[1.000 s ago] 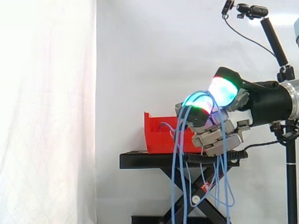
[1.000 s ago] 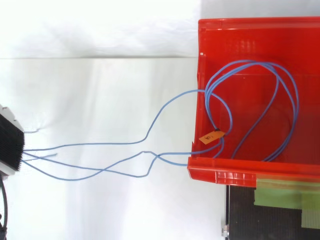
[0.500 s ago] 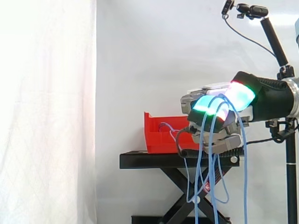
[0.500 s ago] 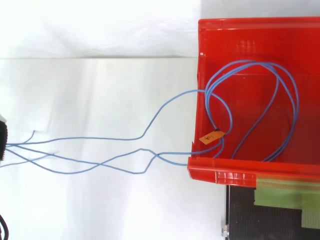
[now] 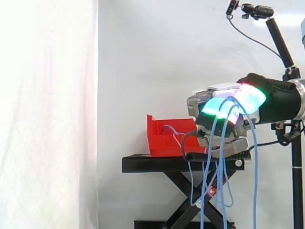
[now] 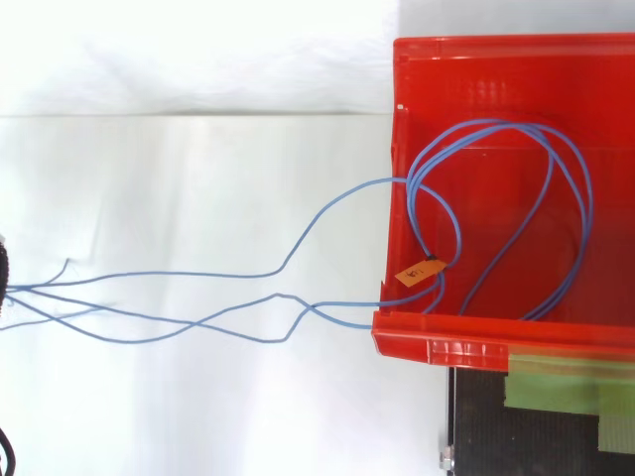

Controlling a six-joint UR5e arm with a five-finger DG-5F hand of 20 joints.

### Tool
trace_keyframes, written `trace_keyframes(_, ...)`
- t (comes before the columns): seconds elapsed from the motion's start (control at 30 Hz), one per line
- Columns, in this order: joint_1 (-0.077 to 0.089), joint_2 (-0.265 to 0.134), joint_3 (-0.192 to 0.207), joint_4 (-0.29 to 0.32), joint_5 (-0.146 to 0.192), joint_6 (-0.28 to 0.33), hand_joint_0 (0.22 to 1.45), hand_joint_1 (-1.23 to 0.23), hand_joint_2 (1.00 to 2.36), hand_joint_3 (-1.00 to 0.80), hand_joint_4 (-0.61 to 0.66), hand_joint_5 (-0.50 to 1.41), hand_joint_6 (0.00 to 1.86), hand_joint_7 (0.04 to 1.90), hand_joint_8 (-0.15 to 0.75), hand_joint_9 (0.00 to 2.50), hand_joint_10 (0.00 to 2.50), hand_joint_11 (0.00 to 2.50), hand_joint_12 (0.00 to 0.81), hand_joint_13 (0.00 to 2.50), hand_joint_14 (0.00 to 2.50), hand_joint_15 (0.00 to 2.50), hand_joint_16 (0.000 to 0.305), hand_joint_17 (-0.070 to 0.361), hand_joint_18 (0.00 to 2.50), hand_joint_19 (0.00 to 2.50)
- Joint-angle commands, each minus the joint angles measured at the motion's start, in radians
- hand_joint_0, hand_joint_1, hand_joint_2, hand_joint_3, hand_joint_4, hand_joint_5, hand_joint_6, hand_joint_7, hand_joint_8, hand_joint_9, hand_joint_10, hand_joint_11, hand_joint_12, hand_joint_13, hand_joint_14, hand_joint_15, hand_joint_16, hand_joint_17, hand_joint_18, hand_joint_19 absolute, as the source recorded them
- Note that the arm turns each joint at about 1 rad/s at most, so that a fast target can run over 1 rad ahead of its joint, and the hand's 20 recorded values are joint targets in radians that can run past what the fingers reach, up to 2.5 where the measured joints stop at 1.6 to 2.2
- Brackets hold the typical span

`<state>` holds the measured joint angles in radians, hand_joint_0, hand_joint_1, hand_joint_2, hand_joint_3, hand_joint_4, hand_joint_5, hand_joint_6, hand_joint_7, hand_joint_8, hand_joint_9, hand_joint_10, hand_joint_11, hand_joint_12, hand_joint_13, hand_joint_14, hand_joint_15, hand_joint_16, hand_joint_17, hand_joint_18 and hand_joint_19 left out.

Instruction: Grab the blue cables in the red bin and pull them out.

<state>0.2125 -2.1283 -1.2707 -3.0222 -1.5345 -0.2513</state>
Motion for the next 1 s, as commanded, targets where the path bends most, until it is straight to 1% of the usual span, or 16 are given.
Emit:
trace_keyframes(0.0, -0.001, -0.001, -0.001, 0.0, -0.024, -0.036, 0.82, -0.79, 1.0, -1.0, 0.03, 0.84, 0.74, 0.64, 0.196, 1.17, 0.77, 1.51, 0.302, 0.85, 2.5, 1.18, 0.035, 0.079, 1.3, 1.86)
trace_keyframes(0.07, -0.004, -0.001, 0.001, -0.003, -0.035, -0.049, 0.82, -0.78, 1.0, -1.0, 0.03, 0.85, 0.7, 0.65, 0.195, 1.17, 0.76, 1.51, 0.302, 0.85, 2.5, 1.17, 0.036, 0.082, 1.3, 1.86)
trace_keyframes(0.1, -0.004, -0.001, 0.001, -0.003, -0.035, -0.049, 0.81, -0.77, 1.0, -1.0, 0.03, 0.87, 0.6, 0.7, 0.195, 1.18, 0.74, 1.51, 0.303, 0.85, 2.5, 1.16, 0.037, 0.083, 1.3, 1.86)
trace_keyframes(0.2, -0.004, -0.001, 0.001, -0.003, -0.035, -0.047, 0.8, -0.76, 1.0, -1.0, 0.04, 0.9, 0.44, 0.75, 0.197, 1.18, 0.72, 1.52, 0.304, 0.85, 2.5, 1.16, 0.037, 0.083, 1.29, 1.85)
trace_keyframes(0.23, -0.005, 0.001, 0.001, -0.003, -0.035, -0.047, 0.8, -0.76, 1.0, -1.0, 0.05, 0.91, 0.36, 0.78, 0.196, 1.18, 0.72, 1.54, 0.305, 0.85, 2.5, 1.16, 0.037, 0.083, 1.29, 1.85)
trace_keyframes(0.3, -0.007, -0.001, 0.001, -0.003, -0.035, -0.047, 0.79, -0.75, 1.0, -1.0, 0.05, 0.91, 0.31, 0.79, 0.203, 1.18, 0.71, 1.55, 0.307, 0.85, 2.5, 1.15, 0.037, 0.084, 1.29, 1.85)
trace_keyframes(0.43, -0.005, -0.001, 0.001, -0.001, -0.035, -0.047, 0.78, -0.74, 1.0, -1.0, 0.06, 0.91, 0.26, 0.81, 0.203, 1.18, 0.68, 1.54, 0.308, 0.85, 2.5, 1.17, 0.038, 0.085, 1.29, 1.86)
trace_keyframes(0.53, -0.005, -0.001, 0.001, -0.003, -0.035, -0.047, 0.78, -0.74, 1.0, -1.0, 0.06, 0.92, 0.26, 0.81, 0.203, 1.18, 0.67, 1.55, 0.306, 0.84, 2.5, 1.14, 0.038, 0.086, 1.29, 1.84)
trace_keyframes(0.8, -0.008, 0.001, -0.001, -0.004, -0.035, -0.044, 0.78, -0.76, 1.0, -1.0, 0.06, 0.92, 0.23, 0.82, 0.197, 1.19, 0.66, 1.54, 0.311, 0.84, 2.5, 1.16, 0.039, 0.087, 1.28, 1.82)
trace_keyframes(0.97, -0.01, 0.001, 0.001, -0.004, -0.035, -0.044, 0.8, -0.81, 1.0, -1.0, 0.06, 0.93, 0.23, 0.83, 0.198, 1.19, 0.63, 1.56, 0.298, 0.84, 2.5, 1.14, 0.037, 0.083, 1.27, 1.84)
